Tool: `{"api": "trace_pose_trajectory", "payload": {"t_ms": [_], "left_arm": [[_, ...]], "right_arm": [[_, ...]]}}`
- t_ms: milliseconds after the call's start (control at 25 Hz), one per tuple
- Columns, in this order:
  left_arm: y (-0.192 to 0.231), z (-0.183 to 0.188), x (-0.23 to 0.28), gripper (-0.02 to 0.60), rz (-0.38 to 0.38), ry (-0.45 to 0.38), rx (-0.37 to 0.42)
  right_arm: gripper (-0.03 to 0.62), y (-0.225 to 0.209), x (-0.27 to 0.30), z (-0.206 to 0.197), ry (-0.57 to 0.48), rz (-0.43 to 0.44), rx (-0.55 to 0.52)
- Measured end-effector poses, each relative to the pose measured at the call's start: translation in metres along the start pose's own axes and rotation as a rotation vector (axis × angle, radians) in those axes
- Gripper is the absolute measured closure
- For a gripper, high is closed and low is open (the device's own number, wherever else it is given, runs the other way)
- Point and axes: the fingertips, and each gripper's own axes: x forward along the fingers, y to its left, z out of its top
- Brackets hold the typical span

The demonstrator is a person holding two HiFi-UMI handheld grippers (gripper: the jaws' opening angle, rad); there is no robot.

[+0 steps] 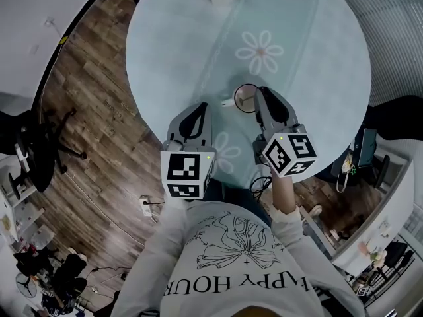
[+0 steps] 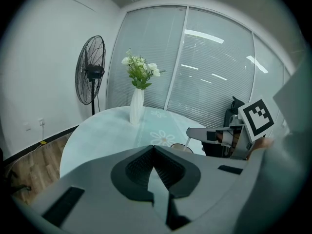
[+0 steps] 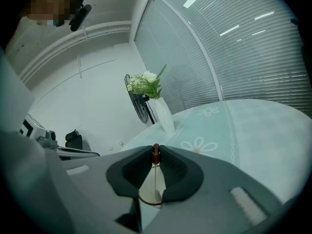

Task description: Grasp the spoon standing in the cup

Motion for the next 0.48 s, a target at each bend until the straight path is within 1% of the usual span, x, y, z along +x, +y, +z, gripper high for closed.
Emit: {"api": "trace_pose_trajectory", "payload": {"t_ms": [280,480], "left_arm": [[0.0,0.019,-0.022,0.575,0.007,-0.064,0.012],[-0.003,0.027,-0.038,0.575,0.014,-0.095,0.019]], "right_arm": [[0.539,0.014,-0.018,0.023,-0.069,-0.004,0.004],[0.539,0.027,-0.032,0.04,-0.115,0.001,-0.018]]}}
